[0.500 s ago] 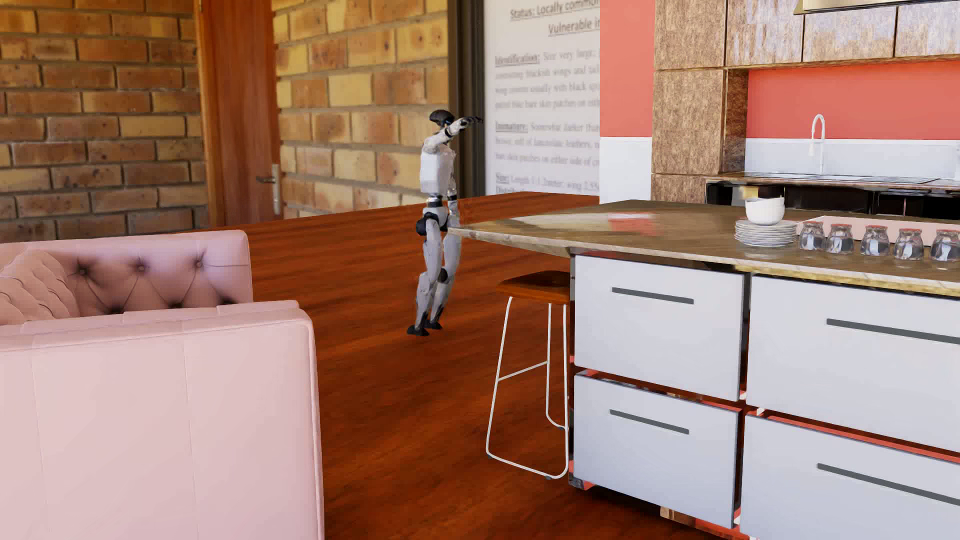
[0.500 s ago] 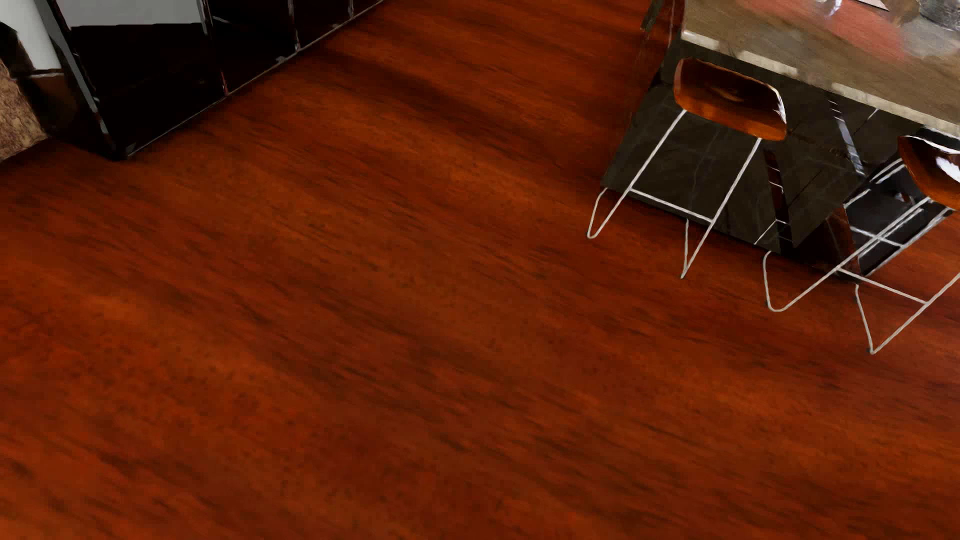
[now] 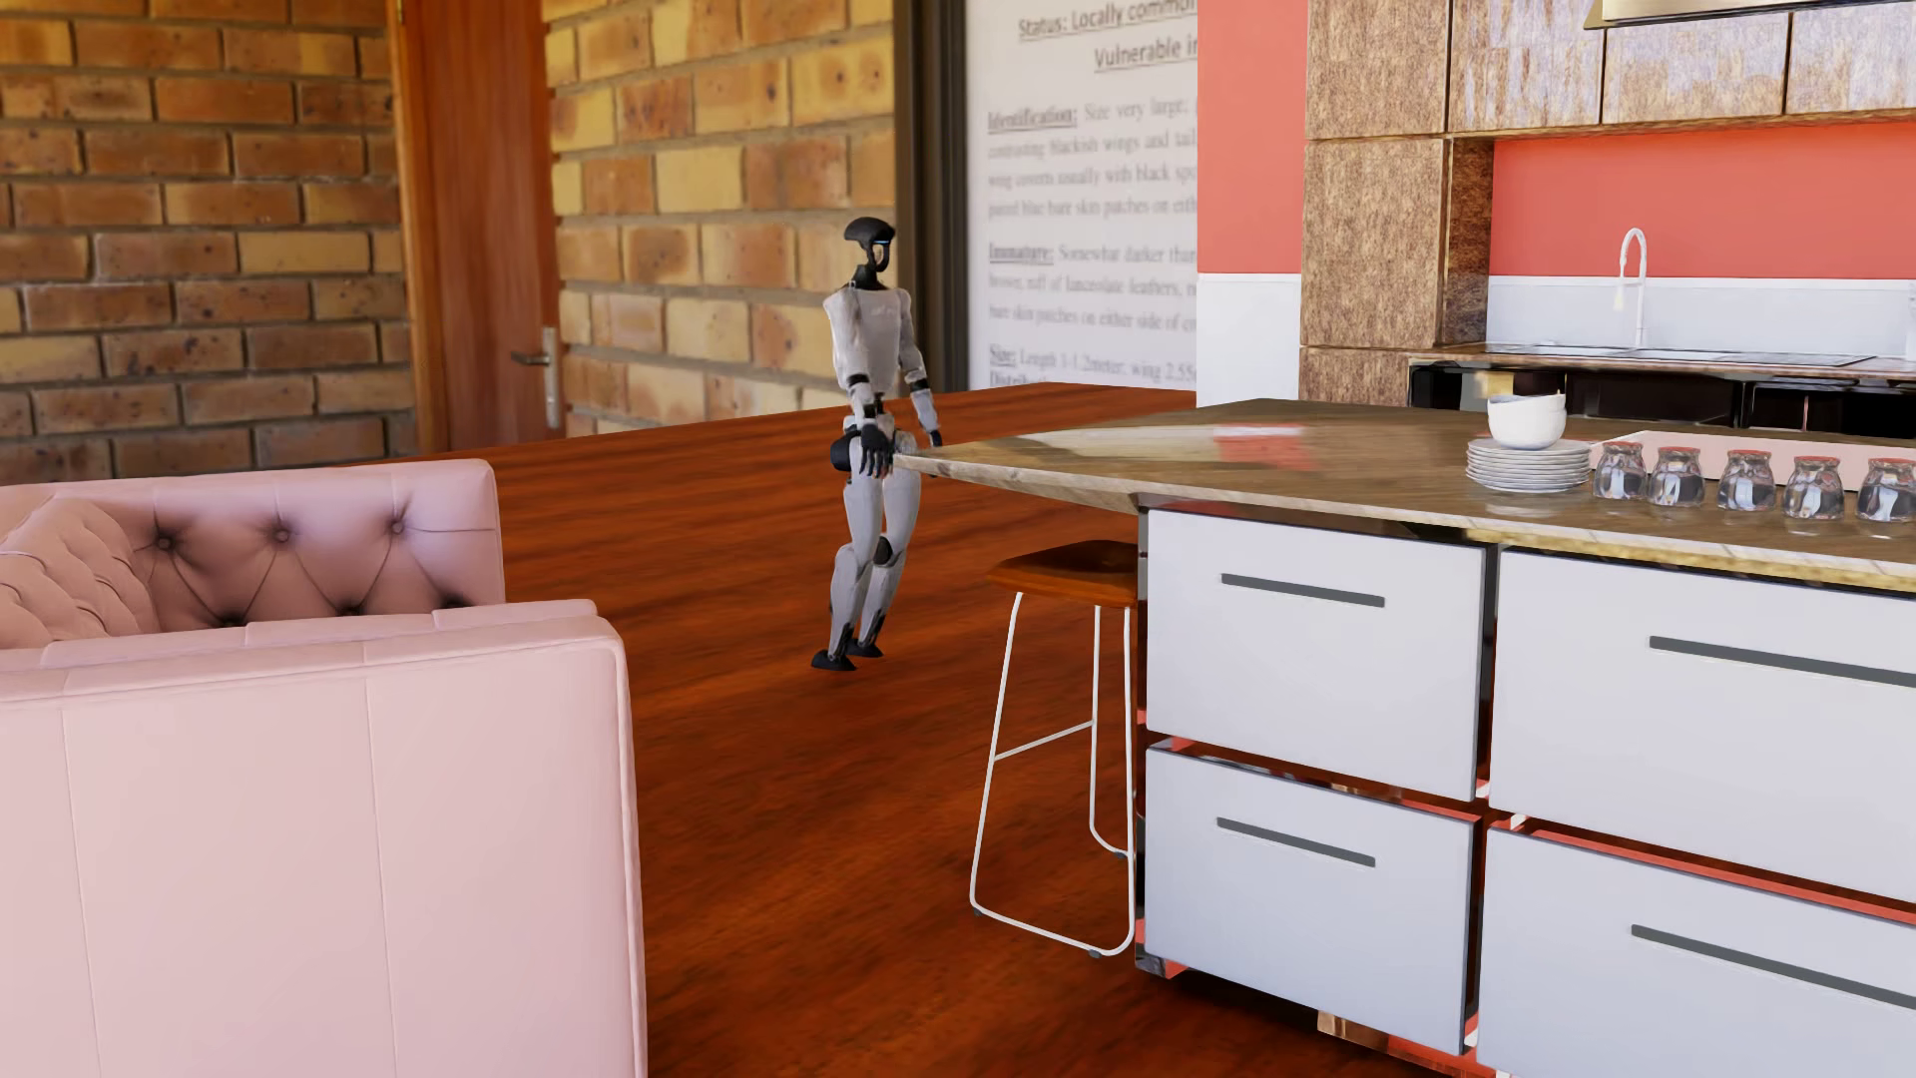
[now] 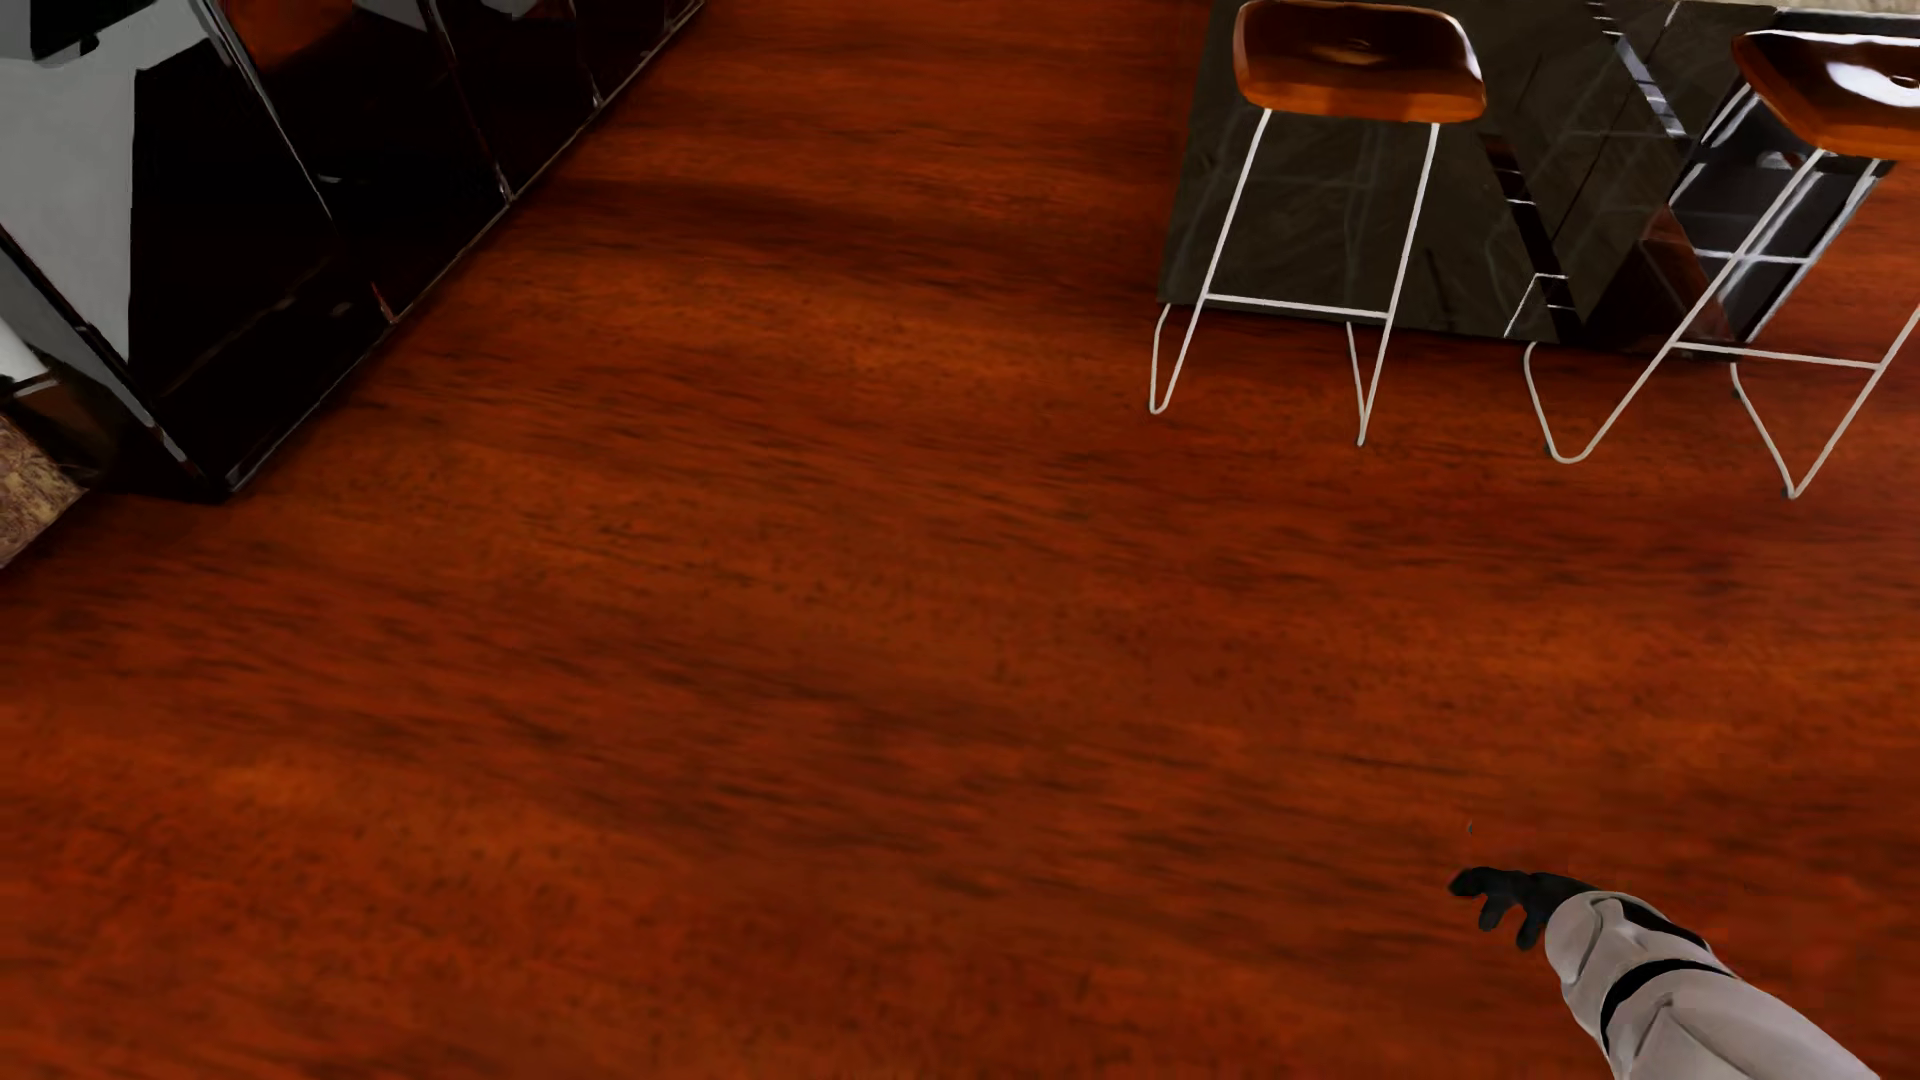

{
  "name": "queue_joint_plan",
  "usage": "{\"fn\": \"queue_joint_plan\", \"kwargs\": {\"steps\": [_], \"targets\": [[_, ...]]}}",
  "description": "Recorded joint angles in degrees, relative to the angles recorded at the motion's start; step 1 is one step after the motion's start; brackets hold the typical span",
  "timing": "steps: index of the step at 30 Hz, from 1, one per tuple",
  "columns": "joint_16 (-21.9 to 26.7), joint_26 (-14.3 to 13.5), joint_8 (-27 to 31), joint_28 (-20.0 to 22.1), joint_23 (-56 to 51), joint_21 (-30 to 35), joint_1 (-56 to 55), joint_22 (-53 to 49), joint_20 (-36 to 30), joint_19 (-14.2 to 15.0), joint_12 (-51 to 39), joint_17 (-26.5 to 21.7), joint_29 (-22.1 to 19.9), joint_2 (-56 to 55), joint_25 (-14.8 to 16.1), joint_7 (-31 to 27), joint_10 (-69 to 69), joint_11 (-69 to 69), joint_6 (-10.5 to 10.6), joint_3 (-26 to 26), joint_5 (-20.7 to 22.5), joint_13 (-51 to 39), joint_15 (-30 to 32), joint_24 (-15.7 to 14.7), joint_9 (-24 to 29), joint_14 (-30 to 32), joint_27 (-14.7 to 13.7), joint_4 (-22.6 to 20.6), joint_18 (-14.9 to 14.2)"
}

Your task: Stay put

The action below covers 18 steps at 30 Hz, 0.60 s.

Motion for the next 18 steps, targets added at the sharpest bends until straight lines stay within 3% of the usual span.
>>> {"fn": "queue_joint_plan", "kwargs": {"steps": [4, 9, 14, 18], "targets": [[-1.5, 0.0, 0.0, 0.0, -6.1, 0.0, -0.4, 0.5, -4.1, 0.0, 0.2, 3.5, 0.0, -0.3, 0.0, 0.0, -0.1, 0.0, 2.0, -1.5, -0.6, 13.7, -0.3, 0.0, -0.1, 0.4, 0.0, -0.6, 0.0], [-1.0, 0.0, 0.0, 0.0, -17.1, 0.0, -1.0, 1.6, -2.7, 0.0, 2.4, 4.7, 0.0, -0.9, 0.0, 0.0, 1.5, 0.4, 2.2, -2.0, -0.8, 27.3, -0.9, 0.0, -0.7, -1.3, 0.0, -1.3, 0.0], [-1.5, 0.0, 0.0, 0.0, -18.3, 0.0, -0.6, 0.9, 0.1, 0.0, 4.8, 5.8, 0.0, -0.8, 0.0, 0.0, 0.4, 0.4, 2.4, -1.9, -0.6, 30.6, -1.8, 0.0, -0.4, -0.5, 0.0, -1.2, 0.0], [-2.1, 0.0, 0.0, 0.0, -19.1, -1.3, -1.2, 0.9, -2.3, 0.0, 5.7, 5.5, 0.0, -1.5, 0.0, 0.0, 0.3, 0.4, 1.6, -1.8, -0.6, 30.2, -1.8, 0.0, -1.0, -0.2, 0.0, -1.0, 0.0]]}}
